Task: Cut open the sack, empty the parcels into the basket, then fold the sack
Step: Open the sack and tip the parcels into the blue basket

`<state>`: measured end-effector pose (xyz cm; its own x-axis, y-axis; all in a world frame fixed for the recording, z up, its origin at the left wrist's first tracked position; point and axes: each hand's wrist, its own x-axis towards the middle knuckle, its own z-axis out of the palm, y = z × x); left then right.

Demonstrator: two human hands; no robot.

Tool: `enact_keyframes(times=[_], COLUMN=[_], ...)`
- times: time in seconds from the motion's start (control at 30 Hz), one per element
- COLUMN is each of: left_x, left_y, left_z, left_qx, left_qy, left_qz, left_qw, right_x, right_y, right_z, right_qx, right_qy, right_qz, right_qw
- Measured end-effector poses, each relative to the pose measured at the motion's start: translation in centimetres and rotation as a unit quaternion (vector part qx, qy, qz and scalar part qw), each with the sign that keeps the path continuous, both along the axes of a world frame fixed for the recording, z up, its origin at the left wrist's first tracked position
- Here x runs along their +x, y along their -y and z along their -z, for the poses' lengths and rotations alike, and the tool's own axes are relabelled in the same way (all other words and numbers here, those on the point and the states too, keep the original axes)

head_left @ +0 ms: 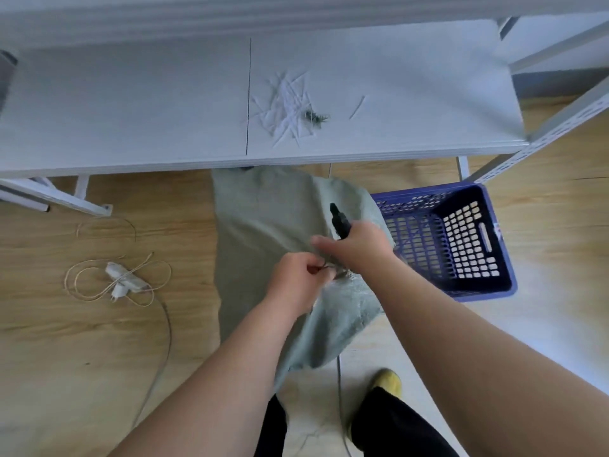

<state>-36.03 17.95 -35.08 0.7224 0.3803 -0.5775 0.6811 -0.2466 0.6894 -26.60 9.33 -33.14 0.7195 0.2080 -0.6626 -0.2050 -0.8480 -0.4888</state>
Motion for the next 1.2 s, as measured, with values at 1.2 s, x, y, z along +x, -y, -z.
enact_keyframes(times=[1.2], left_x=[5.2], left_y=[0.5], left_z=[-7.7], left_qx=[0.275], left_qy=[0.075], left_qz=[-0.083], left_qw=[0.955], right_x=[0.5], right_y=[12.2], right_z=[-7.3], right_qx=[0.226], right_qy=[-0.098], right_qz=[0.22], right_qw=[0.944])
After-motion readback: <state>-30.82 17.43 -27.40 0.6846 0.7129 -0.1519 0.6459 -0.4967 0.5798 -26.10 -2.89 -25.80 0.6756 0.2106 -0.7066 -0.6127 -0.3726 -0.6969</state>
